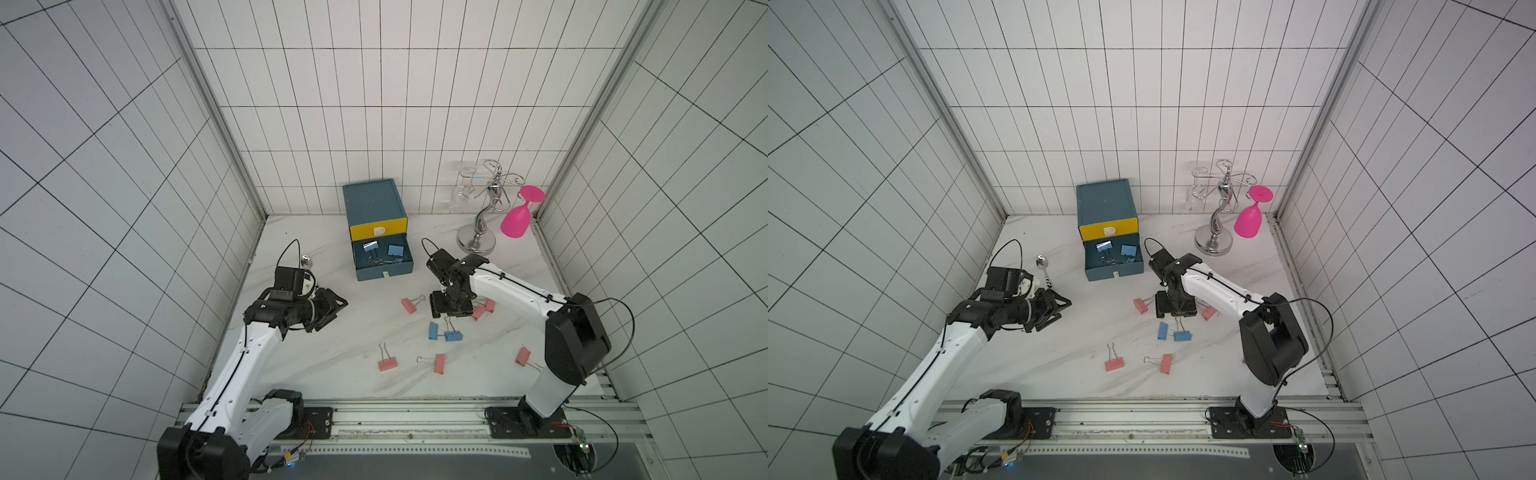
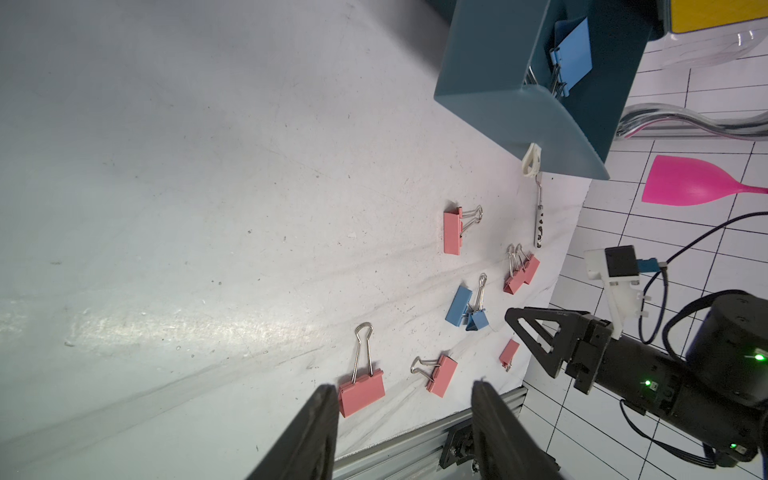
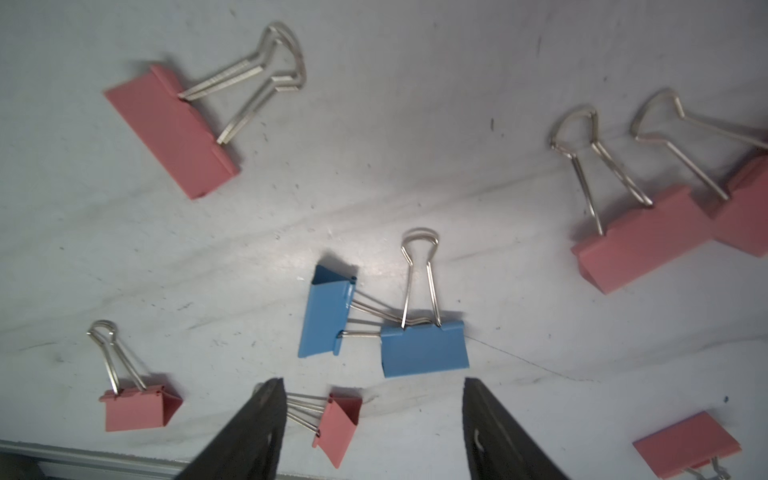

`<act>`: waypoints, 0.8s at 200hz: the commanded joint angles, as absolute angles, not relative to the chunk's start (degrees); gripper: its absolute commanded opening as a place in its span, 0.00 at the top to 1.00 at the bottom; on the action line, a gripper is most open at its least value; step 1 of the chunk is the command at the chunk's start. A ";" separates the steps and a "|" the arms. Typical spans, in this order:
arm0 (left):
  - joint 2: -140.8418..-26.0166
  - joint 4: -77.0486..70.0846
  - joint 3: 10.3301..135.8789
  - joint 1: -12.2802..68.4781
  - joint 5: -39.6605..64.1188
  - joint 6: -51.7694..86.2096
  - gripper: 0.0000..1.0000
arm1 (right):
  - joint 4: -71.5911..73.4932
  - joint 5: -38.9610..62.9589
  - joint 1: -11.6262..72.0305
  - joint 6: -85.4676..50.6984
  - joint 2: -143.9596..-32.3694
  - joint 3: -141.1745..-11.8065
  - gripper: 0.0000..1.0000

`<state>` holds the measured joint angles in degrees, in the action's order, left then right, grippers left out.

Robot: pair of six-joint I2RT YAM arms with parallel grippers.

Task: Put the binder clips in the drawer according to color
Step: Pick up the binder clip at the center of the board.

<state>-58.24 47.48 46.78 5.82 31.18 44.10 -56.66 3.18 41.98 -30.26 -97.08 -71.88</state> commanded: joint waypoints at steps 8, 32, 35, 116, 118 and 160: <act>-58.18 46.13 47.62 5.51 31.64 43.44 0.45 | -55.87 4.31 41.66 -30.75 -93.97 -65.91 0.24; -58.09 45.97 47.43 5.49 31.73 43.69 0.45 | -54.74 4.60 41.49 -30.93 -92.92 -63.11 0.20; -58.03 45.97 47.39 5.51 31.73 43.80 0.45 | -54.60 4.77 41.44 -30.94 -93.06 -62.84 0.21; -57.39 46.93 47.65 5.51 31.47 43.70 0.45 | -50.74 6.63 40.02 -29.50 -97.87 -61.00 0.28; -57.39 46.87 47.64 5.53 31.46 43.73 0.45 | -50.74 6.71 39.93 -29.46 -98.01 -61.00 0.28; -57.66 46.84 47.92 5.53 31.47 43.81 0.45 | -50.25 7.47 39.29 -28.83 -99.84 -61.08 0.34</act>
<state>-58.15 47.40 46.78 5.82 31.38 44.14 -50.24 6.85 39.81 -29.65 -98.59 -61.54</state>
